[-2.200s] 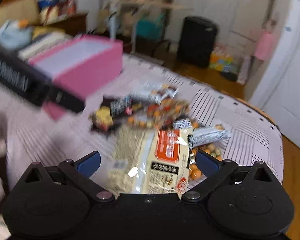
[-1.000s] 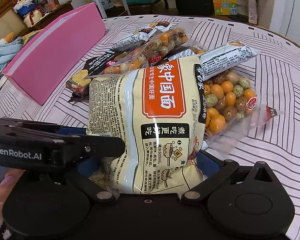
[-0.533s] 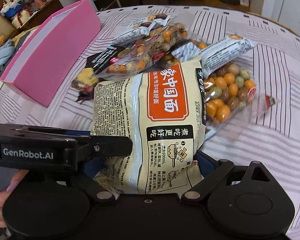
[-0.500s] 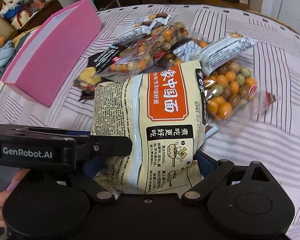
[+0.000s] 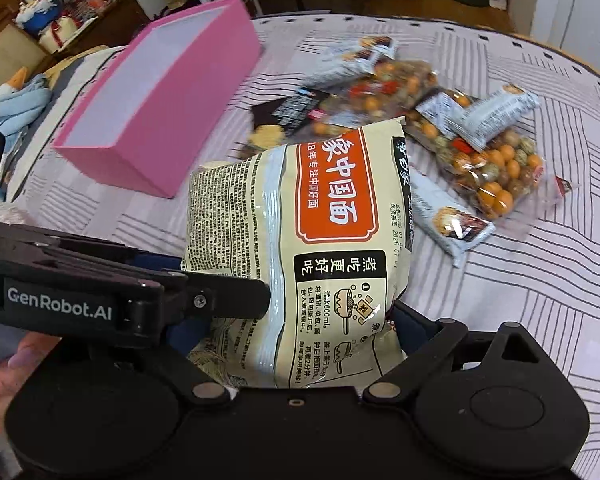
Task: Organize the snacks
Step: 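Lift the noodle bag with the left tool and carry it over the pink box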
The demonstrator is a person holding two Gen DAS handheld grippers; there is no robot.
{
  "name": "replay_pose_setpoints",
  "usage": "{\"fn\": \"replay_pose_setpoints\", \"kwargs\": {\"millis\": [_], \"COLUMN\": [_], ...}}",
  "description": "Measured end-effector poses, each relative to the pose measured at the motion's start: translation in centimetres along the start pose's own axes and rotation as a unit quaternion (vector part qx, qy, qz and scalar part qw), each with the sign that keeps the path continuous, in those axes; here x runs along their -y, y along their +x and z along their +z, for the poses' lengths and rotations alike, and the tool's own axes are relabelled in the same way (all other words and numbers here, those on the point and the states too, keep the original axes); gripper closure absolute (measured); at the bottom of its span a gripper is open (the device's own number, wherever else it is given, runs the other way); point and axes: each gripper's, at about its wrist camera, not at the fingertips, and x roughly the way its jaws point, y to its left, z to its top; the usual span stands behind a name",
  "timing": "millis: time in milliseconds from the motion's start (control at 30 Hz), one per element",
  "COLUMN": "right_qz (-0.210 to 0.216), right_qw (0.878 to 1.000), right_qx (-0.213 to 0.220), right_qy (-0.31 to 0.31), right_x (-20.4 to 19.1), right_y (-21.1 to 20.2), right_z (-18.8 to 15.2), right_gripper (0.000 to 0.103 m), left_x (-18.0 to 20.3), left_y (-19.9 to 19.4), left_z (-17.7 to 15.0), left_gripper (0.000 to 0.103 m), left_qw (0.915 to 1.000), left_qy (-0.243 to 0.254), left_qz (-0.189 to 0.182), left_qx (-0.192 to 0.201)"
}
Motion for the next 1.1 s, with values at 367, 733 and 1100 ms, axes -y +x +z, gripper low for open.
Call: {"fn": "replay_pose_setpoints", "kwargs": {"millis": [367,733,1100], "right_qz": [0.013,0.053,0.095], "right_qw": [0.999,0.989,0.981], "right_qx": [0.014,0.084,0.135], "right_qy": [-0.042,-0.106,-0.101], "right_x": [-6.9,-12.1,-13.7], "right_y": [-2.5,-5.1,-0.9], "right_z": [0.3,5.3,12.9], "right_gripper": [0.007,0.007,0.018], "left_x": [-2.4,-5.0,-11.1], "left_y": [-7.4,-15.7,-17.9], "left_z": [-2.5,-1.1,7.1], "left_gripper": [0.043,0.043,0.042], "left_qw": [0.9988,0.9905,0.9846], "left_qy": [-0.025,-0.021,-0.009], "left_qz": [0.008,0.015,0.026], "left_qx": [0.041,0.135,0.173]}}
